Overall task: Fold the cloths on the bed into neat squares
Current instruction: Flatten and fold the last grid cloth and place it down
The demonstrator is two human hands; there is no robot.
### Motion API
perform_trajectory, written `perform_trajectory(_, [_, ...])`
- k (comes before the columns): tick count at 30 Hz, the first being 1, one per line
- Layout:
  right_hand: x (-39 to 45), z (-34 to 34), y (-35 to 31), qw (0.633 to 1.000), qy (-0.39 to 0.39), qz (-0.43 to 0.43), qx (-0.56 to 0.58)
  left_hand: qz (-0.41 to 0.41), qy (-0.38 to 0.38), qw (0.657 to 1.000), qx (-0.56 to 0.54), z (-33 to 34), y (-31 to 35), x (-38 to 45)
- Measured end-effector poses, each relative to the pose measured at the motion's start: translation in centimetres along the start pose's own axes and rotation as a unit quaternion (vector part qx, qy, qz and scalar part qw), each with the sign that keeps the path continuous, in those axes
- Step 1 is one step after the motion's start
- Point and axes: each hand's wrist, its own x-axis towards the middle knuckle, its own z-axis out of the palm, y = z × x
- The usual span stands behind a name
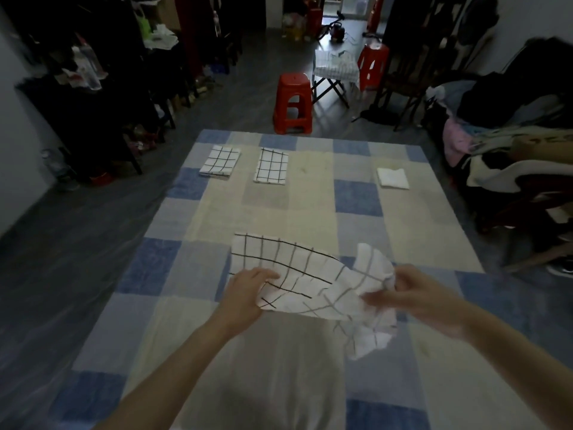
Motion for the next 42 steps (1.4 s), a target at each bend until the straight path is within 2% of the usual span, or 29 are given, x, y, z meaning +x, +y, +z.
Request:
perform_trajectory(3, [-1.7, -4.7, 1.2, 0.995, 0.060, 0.045, 0.065, -0.050, 0.033, 0.996, -0.072, -0.8, 0.8, 1.3])
perform_trajectory(4, [-2.0, -6.2, 1.8, 0.994, 0.058, 0.065, 0.069, -0.053, 0.035, 0.995, -0.078, -0.9, 1.2, 1.6])
perform_trajectory(6, [-2.2, -8.7, 3.4, 0.994, 0.041, 0.093, 0.049, -0.078, 0.026, 0.993, -0.090, -0.9, 1.6, 2.1])
perform_trajectory(8, [-1.7, -10.7, 5.2, 0.991, 0.059, 0.123, 0.004, -0.114, 0.006, 0.991, -0.073, -1.1, 2.0, 3.0])
perform_trajectory(10, [-0.9, -12.9, 7.3, 0.983, 0.097, 0.153, -0.034, -0.133, -0.070, 0.988, -0.020, -2.0, 3.0, 4.6])
perform_trajectory(12, [-0.2, -15.1, 9.0, 0.975, 0.102, 0.188, -0.063, -0.145, -0.183, 0.972, 0.036, -3.9, 4.8, 6.3])
perform_trajectory(14, [0.0, -17.1, 9.9, 0.969, 0.042, 0.230, -0.083, -0.183, -0.282, 0.941, 0.042, -6.5, 6.6, 7.2])
perform_trajectory(16, [-0.2, -18.5, 9.8, 0.960, -0.030, 0.267, -0.083, -0.239, -0.330, 0.913, -0.004, -9.4, 7.4, 7.4])
perform_trajectory(17, [-0.3, -19.1, 9.6, 0.955, -0.047, 0.282, -0.084, -0.256, -0.323, 0.909, -0.056, -10.7, 7.4, 7.4])
perform_trajectory(20, [0.0, -20.9, 8.7, 0.944, -0.066, 0.311, -0.085, -0.299, -0.225, 0.911, -0.176, -13.5, 6.4, 8.1])
perform_trajectory(23, [0.6, -21.3, 7.2, 0.927, -0.104, 0.334, -0.135, -0.355, -0.232, 0.881, -0.209, -13.7, 7.5, 9.5])
perform_trajectory(24, [1.1, -21.2, 6.8, 0.926, -0.082, 0.330, -0.162, -0.365, -0.251, 0.880, -0.169, -13.2, 8.4, 10.1])
perform_trajectory(25, [1.7, -21.0, 6.4, 0.937, -0.021, 0.295, -0.185, -0.373, -0.241, 0.889, -0.108, -12.7, 9.1, 11.0])
perform_trajectory(26, [2.9, -21.2, 6.6, 0.951, 0.095, 0.227, -0.188, -0.371, -0.179, 0.910, -0.035, -12.1, 9.6, 12.1])
perform_trajectory(27, [4.0, -21.4, 6.8, 0.946, 0.247, 0.133, -0.160, -0.338, -0.075, 0.938, 0.028, -11.6, 9.7, 13.2])
perform_trajectory(28, [4.9, -21.6, 6.5, 0.918, 0.383, 0.048, -0.094, -0.289, 0.057, 0.954, 0.047, -11.4, 9.9, 14.4])
perform_trajectory(29, [5.6, -21.7, 5.9, 0.892, 0.452, -0.011, -0.001, -0.249, 0.174, 0.953, 0.012, -11.5, 10.4, 15.5])
perform_trajectory(30, [6.2, -21.6, 5.1, 0.879, 0.464, -0.052, 0.092, -0.202, 0.255, 0.945, -0.029, -11.7, 11.1, 16.3])
perform_trajectory(31, [6.3, -21.4, 4.5, 0.879, 0.446, -0.078, 0.150, -0.150, 0.294, 0.943, -0.049, -12.0, 11.6, 16.6])
perform_trajectory(33, [5.7, -21.0, 4.1, 0.900, 0.397, -0.128, 0.128, -0.060, 0.294, 0.954, 0.000, -12.1, 12.2, 16.6])
perform_trajectory(37, [4.1, -20.5, 7.0, 0.917, 0.348, -0.187, -0.047, 0.061, 0.241, 0.958, 0.146, -11.2, 10.5, 13.7])
perform_trajectory(40, [3.1, -20.3, 11.3, 0.934, 0.300, -0.157, -0.110, 0.089, 0.179, 0.962, 0.185, -9.4, 7.4, 10.4])
perform_trajectory(42, [2.3, -19.4, 14.3, 0.949, 0.260, -0.116, -0.133, 0.088, 0.108, 0.968, 0.209, -7.7, 5.1, 8.2])
